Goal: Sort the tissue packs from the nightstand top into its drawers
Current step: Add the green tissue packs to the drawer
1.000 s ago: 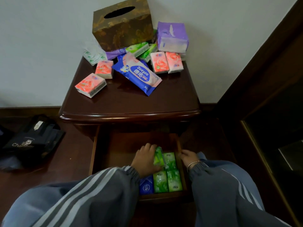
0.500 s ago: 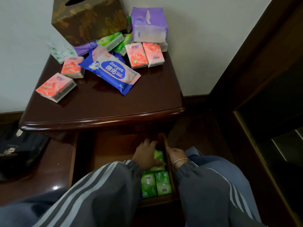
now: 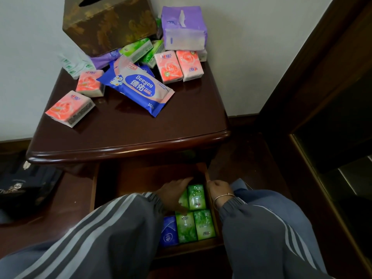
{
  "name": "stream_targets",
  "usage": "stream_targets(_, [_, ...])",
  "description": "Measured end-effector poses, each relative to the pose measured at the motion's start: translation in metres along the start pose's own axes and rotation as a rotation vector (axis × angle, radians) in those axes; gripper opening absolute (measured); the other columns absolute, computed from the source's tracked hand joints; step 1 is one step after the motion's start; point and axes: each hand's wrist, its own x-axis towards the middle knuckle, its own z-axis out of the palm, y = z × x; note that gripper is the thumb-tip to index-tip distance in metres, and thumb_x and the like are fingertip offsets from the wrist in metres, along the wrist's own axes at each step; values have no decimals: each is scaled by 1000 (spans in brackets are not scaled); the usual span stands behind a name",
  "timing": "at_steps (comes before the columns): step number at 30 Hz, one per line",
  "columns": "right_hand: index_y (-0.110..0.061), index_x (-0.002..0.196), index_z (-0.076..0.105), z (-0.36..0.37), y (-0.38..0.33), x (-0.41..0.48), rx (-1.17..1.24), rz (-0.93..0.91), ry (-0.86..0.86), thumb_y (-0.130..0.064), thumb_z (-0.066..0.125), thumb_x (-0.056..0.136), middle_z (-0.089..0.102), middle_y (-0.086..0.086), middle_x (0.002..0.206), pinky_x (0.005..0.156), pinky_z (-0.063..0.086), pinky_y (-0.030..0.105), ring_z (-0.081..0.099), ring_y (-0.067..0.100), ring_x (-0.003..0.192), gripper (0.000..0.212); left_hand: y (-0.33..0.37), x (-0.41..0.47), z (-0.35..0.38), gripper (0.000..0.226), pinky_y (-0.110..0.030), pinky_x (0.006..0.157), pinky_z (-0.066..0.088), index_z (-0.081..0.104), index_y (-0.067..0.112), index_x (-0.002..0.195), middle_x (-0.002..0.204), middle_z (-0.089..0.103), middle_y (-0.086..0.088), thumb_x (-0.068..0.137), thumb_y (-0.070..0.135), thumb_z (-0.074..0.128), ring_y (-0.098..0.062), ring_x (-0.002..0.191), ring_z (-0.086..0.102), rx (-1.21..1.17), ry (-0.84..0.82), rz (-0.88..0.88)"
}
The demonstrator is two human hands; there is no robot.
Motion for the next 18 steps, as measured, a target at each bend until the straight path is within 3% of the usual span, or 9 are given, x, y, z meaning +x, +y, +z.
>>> stream_targets(3, [-14,65,53,0,0,0,4,-4,-3,-29,47,94,52,11,81,69,34,27,48,22,79,33,3,-4,-2,129,-48,116,23,-5,25,153,160,15,-6,62,46,84,-29,143,21,-60,21,3])
stream_targets(5, [-14,59,50,-2,0,-1,4,0,4,-31,47,95,53,13,80,68,33,26,49,23,78,39,0,-11,-4,121,-44,117,22,1,19,154,159,16,-6,67,39,83,-28,144,21,-333,189,-105])
stream_targets(7, [-13,59,49,-3,0,0,-2,8,5,-32,46,95,53,13,81,69,33,26,50,23,79,41,-4,-18,2,88,-41,112,34,25,6,148,147,37,-10,79,26,76,-28,135,38,-803,425,-354])
stream_targets(9, [-15,54,47,-4,-2,1,-4,19,9,-32,46,95,53,13,81,70,33,26,49,24,80,44,-3,-23,16,32,-38,90,49,55,-2,115,113,59,-15,91,17,63,-30,103,59,-1153,482,-617])
stream_targets(10, [-15,52,45,-3,-2,1,0,23,13,-32,46,95,52,14,80,69,32,26,49,24,79,46,1,-25,25,15,-36,78,48,60,-2,96,97,61,-16,94,13,58,-29,86,60,-1205,451,-680])
stream_targets(12, [-14,51,43,-2,-4,-1,4,32,21,-31,46,95,52,15,79,67,31,27,49,24,77,47,6,-23,40,11,-36,72,46,63,0,91,88,62,-18,93,8,57,-26,79,58,-1095,431,-673])
stream_targets(15, [-16,52,44,-2,-4,-4,9,41,23,-30,46,95,52,15,79,67,31,26,49,24,77,45,19,-16,47,31,-29,79,46,63,5,120,112,68,-17,90,11,58,-27,99,64,-884,428,-687])
stream_targets(18, [-14,56,48,-3,-7,-9,18,54,-4,-31,45,95,55,15,83,69,34,27,53,26,81,43,28,-14,45,30,-28,77,45,64,0,116,117,67,-18,93,17,55,-30,107,63,-722,337,-773])
